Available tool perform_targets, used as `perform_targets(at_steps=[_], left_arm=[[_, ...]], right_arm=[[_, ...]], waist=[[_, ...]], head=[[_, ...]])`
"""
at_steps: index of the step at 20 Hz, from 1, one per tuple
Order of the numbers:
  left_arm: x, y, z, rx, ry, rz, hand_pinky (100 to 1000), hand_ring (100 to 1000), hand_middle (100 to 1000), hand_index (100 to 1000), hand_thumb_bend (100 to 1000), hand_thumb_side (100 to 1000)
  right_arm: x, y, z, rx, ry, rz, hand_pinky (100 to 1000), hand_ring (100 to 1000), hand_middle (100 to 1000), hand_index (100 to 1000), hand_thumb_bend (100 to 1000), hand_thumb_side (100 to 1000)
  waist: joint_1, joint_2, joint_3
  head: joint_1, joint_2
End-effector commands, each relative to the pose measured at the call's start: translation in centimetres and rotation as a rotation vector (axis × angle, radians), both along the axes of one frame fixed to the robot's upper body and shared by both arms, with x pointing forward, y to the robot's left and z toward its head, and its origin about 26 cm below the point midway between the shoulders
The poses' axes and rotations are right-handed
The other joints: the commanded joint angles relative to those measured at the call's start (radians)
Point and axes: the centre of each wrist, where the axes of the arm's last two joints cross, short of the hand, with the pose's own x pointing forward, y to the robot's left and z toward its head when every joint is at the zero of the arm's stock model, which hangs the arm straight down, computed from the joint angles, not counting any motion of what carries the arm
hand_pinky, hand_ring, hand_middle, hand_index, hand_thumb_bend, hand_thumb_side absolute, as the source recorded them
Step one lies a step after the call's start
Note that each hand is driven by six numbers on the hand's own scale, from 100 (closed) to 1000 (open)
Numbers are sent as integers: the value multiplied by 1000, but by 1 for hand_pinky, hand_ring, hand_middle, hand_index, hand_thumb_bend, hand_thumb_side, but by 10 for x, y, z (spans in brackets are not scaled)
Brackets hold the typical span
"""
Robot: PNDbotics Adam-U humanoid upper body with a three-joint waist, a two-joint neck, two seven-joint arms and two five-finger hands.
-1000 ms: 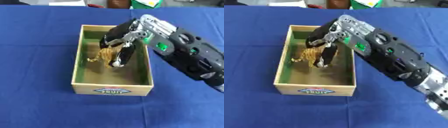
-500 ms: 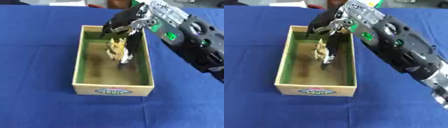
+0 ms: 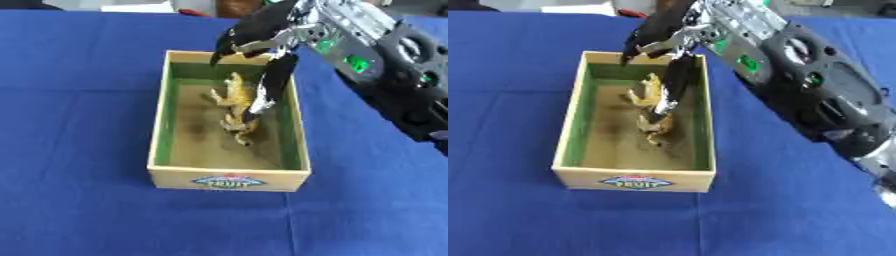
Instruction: Pick up objects on the table and place them in the box.
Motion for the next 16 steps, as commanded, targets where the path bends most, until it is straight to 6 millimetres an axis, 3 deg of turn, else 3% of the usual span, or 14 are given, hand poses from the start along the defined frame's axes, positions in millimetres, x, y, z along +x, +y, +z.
perform_targets(at_steps=[1,5,6,9,10,14,16], left_arm=[[-2,3,8,19,-27,2,512,550,553,720,100,486],[-2,3,8,18,-30,4,512,551,554,720,100,486],[-2,3,8,18,-31,4,512,551,554,720,100,488],[-2,4,8,13,-33,14,512,551,554,721,100,487],[-2,4,8,12,-34,16,512,551,554,723,100,487],[-2,6,8,3,-39,27,512,551,554,723,100,485],[-3,7,8,-1,-42,36,512,551,554,723,100,485]], right_arm=[[-17,-13,31,95,-97,5,882,898,882,948,573,739],[-38,-27,50,239,-178,20,881,893,878,941,553,784],[-41,-29,52,259,-190,23,880,888,878,934,506,851],[-56,-38,62,347,-245,29,880,883,874,928,458,886],[-61,-42,64,380,-262,28,880,878,872,923,357,952],[-78,-57,67,489,-335,3,868,863,857,891,100,1000],[-86,-63,65,550,-363,-6,858,851,842,878,100,1000]], waist=[[6,-20,-3],[8,-20,-4],[9,-20,-4],[14,-20,-11],[15,-20,-13],[18,-16,-22],[20,-13,-29]], head=[[5,0],[6,-2],[6,-2],[12,-6],[13,-7],[24,-11],[33,-11]])
